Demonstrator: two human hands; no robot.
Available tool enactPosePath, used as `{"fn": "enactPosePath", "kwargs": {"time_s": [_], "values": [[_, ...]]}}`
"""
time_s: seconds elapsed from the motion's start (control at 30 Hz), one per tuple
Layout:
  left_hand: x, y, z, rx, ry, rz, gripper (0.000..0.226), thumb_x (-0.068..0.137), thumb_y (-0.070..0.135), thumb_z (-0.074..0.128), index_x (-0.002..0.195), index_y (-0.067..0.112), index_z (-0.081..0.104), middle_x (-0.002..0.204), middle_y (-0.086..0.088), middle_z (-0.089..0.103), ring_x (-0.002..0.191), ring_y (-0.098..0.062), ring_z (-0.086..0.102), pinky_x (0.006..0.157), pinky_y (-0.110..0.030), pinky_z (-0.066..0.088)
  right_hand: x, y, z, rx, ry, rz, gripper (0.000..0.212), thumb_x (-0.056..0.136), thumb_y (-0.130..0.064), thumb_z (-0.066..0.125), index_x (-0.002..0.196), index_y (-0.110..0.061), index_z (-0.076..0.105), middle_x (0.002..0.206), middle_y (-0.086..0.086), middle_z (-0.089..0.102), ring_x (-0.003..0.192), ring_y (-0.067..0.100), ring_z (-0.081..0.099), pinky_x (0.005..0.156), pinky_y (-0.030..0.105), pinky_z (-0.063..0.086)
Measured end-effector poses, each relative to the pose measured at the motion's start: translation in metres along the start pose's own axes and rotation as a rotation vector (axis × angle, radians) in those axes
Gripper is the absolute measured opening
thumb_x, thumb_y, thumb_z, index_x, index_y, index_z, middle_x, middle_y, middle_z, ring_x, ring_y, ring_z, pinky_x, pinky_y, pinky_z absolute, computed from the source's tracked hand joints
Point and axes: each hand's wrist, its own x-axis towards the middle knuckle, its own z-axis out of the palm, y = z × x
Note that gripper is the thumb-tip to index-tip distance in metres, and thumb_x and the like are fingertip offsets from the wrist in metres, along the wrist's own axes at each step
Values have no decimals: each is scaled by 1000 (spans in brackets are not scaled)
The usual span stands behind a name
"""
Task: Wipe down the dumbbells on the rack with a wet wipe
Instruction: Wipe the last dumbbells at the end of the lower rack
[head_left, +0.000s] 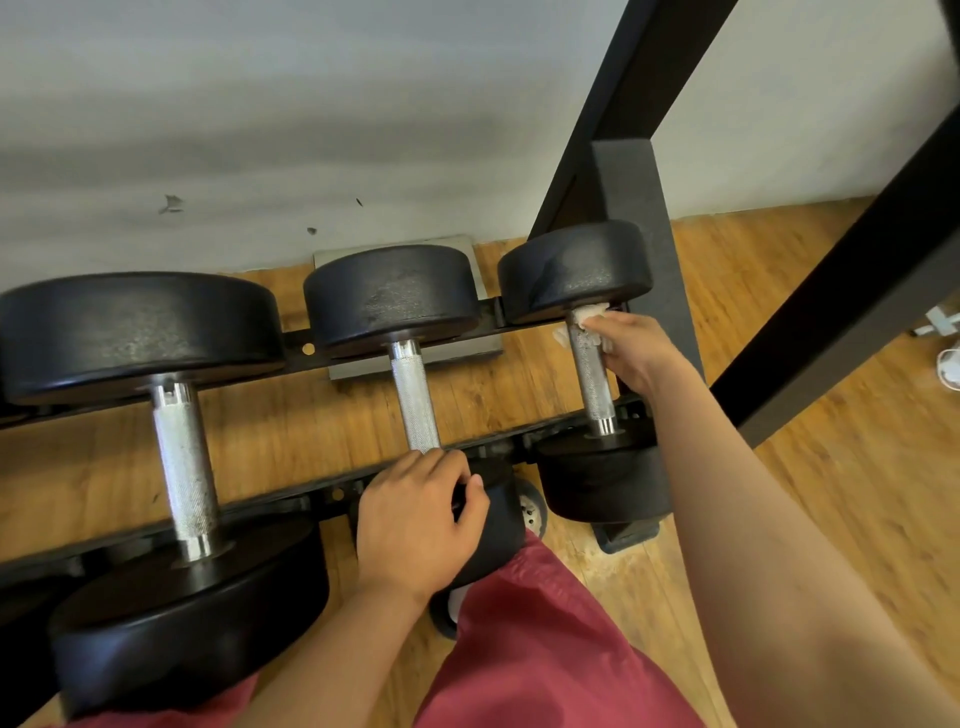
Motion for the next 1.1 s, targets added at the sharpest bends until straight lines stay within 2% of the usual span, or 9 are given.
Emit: {"fn": "enactPosePath", "kwargs": {"time_s": [0.1,0.23,0.37,0.53,0.7,0.77,0.93,1.03,1.1], "values": [[0,0,-1,1,-5,1,26,86,36,42,69,23,56,64,12,56,61,-11,55,54,-22,31,1,0,-2,1,19,-11,49,86,-8,71,130,4,54,123,19,63,103,23,65,90,34,55],[0,0,1,12,10,-3,26,86,35,42,68,22,57,63,11,55,61,-12,56,52,-24,33,3,8,-6,138,80,-31,43,90,-5,65,131,-2,52,115,13,63,90,14,64,71,24,54],[0,0,1,12,12,0,26,86,35,42,68,22,57,63,11,55,61,-13,55,53,-24,32,1,11,-8,-13,-78,3,39,93,-10,60,131,0,55,107,11,69,92,16,68,75,26,54],[0,1,-1,12,10,-2,26,85,35,42,68,23,57,63,11,55,61,-13,56,53,-23,32,-1,15,-21,-62,-17,-53,29,91,-6,62,120,-1,63,105,10,69,102,20,66,83,27,53],[0,1,-1,15,22,14,26,85,35,42,68,22,57,62,11,56,60,-13,56,53,-22,30,-10,14,-17,-109,-195,-19,13,96,-7,55,104,-13,65,106,7,68,102,18,65,82,26,51],[0,2,-2,15,16,12,25,84,35,42,68,23,57,62,11,55,60,-13,56,53,-22,30,-11,15,-20,-124,-190,-31,12,95,-8,58,101,-14,65,105,6,68,98,15,66,80,24,52],[1,2,-2,17,21,5,26,84,35,42,68,22,57,63,11,56,60,-13,56,53,-22,31,-4,22,-39,-165,-186,-33,11,89,-6,65,97,-12,70,103,7,70,104,20,64,99,36,49],[0,1,-2,8,6,7,27,85,35,41,68,22,58,63,10,57,61,-14,57,52,-24,34,-4,17,-37,-262,-225,-48,17,88,-10,68,104,-13,71,114,8,69,109,19,63,99,35,49],[0,2,-2,3,-7,6,27,85,35,41,68,22,58,64,10,57,62,-14,57,51,-25,35,-7,19,-42,-291,-196,-59,13,89,-3,65,98,-11,70,102,8,69,97,16,64,91,29,54]]}}
